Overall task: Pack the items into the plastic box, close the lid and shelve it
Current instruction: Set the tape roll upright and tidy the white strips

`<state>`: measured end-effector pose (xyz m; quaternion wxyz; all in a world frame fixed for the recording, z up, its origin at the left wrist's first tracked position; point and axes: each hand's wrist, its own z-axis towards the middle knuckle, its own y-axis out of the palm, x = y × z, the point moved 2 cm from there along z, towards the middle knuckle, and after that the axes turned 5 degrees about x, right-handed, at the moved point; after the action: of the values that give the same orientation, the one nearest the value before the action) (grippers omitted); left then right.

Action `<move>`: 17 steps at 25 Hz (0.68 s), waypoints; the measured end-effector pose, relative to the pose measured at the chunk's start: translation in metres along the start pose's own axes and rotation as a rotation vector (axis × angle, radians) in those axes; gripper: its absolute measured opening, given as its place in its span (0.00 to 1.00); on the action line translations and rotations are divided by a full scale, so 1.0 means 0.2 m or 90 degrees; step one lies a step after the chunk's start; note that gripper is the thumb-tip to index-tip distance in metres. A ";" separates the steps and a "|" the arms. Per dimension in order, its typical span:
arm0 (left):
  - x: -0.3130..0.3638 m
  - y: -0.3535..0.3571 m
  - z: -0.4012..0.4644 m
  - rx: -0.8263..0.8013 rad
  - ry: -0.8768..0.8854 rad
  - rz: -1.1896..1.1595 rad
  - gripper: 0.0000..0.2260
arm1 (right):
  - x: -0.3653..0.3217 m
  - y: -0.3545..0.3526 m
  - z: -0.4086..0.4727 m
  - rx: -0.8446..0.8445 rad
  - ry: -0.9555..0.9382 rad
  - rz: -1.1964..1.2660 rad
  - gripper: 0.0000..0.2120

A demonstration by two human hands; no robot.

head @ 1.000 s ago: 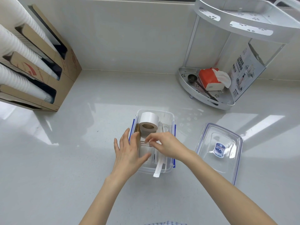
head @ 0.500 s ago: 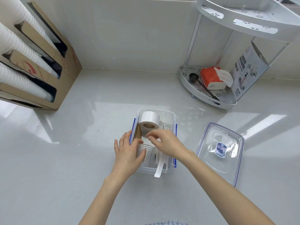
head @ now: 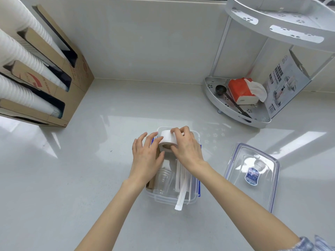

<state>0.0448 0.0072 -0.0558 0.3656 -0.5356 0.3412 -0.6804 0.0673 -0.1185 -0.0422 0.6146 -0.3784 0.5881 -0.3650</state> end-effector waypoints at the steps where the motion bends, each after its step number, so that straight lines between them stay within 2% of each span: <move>1: 0.00 0.01 0.02 -0.001 0.023 0.016 0.19 | 0.00 0.00 0.00 0.006 0.001 -0.001 0.18; 4: 0.00 0.03 0.05 -0.034 0.022 0.015 0.17 | 0.00 0.01 0.02 0.013 0.004 0.001 0.17; 11: 0.03 0.03 0.08 -0.033 0.012 0.017 0.19 | 0.04 -0.01 0.03 -0.020 0.013 0.014 0.16; 17: 0.01 0.08 0.09 -0.160 0.021 0.099 0.30 | 0.05 0.02 0.04 -0.076 0.037 -0.016 0.15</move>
<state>0.0640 -0.0031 -0.0645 0.3415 -0.5382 0.4699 -0.6107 0.0751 -0.1246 -0.0495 0.5689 -0.4113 0.6215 -0.3478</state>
